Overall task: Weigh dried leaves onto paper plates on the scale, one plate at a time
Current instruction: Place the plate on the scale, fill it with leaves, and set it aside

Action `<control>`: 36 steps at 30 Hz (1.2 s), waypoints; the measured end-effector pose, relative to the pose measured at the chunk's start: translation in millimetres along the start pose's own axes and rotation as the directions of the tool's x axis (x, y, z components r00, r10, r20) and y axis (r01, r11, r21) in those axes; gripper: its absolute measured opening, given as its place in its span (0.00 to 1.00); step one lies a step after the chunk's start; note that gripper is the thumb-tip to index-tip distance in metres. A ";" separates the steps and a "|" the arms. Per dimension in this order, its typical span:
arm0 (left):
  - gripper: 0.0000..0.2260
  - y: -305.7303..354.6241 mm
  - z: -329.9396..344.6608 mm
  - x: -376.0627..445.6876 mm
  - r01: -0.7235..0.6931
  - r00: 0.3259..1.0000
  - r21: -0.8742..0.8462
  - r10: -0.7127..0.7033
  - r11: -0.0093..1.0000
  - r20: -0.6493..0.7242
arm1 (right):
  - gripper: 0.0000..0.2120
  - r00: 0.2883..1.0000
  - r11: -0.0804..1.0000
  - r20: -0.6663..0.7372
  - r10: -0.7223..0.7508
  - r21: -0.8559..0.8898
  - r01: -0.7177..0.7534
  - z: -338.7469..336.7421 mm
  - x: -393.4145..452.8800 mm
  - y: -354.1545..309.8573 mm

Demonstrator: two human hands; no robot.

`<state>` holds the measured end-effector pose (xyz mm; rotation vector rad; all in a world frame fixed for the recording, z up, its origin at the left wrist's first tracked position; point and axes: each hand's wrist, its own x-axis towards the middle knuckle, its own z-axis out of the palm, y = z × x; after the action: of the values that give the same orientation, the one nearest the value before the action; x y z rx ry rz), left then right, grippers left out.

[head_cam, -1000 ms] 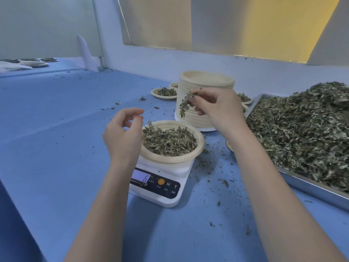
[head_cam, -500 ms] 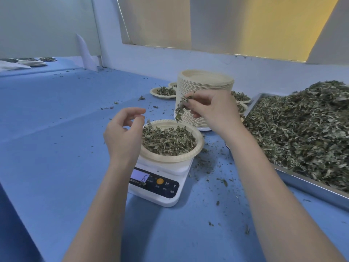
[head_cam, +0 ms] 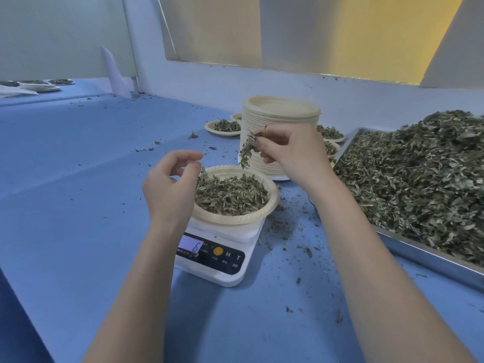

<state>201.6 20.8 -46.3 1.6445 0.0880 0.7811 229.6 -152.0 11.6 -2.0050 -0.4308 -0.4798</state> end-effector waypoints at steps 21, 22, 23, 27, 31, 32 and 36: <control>0.10 0.3 -0.1 -0.4 0.001 1.000 -0.002 -0.001 1.000 0.004 | 0.05 0.995 0.999 -0.088 -0.051 0.006 0.051 5.0 -1.2 -7.8; 0.10 0.3 -0.1 -0.3 0.000 1.000 -0.002 0.000 1.000 0.003 | 0.04 0.998 0.999 -0.043 -0.036 0.002 0.036 4.5 -1.2 -8.4; 0.11 0.3 -0.1 -0.4 0.000 1.000 -0.003 0.000 1.000 0.002 | 0.10 0.999 0.999 0.031 -0.017 -0.035 0.018 3.6 -1.0 -8.6; 0.10 0.6 -0.2 -0.4 0.000 1.000 0.003 0.000 1.000 0.001 | 0.23 0.964 0.981 0.264 0.039 -0.192 0.013 1.2 -3.0 -7.5; 0.11 1.3 -0.6 -0.1 0.002 1.000 -0.005 -0.002 1.000 -0.003 | 0.15 0.985 0.998 0.171 0.026 -0.066 -0.015 1.9 -3.2 -8.5; 0.11 1.4 -0.6 -0.1 0.002 1.000 -0.004 -0.002 1.000 -0.004 | 0.13 0.990 0.999 0.141 0.023 -0.039 -0.018 2.0 -2.8 -9.1; 0.11 1.0 -0.5 0.0 0.004 1.000 0.004 -0.004 1.000 -0.005 | 0.12 0.998 1.000 0.055 0.029 -0.002 -0.029 2.0 -2.8 -10.1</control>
<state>201.0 20.9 -45.4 1.6462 0.0963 0.7830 222.6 -146.0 16.9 -2.0268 -0.4343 -0.4077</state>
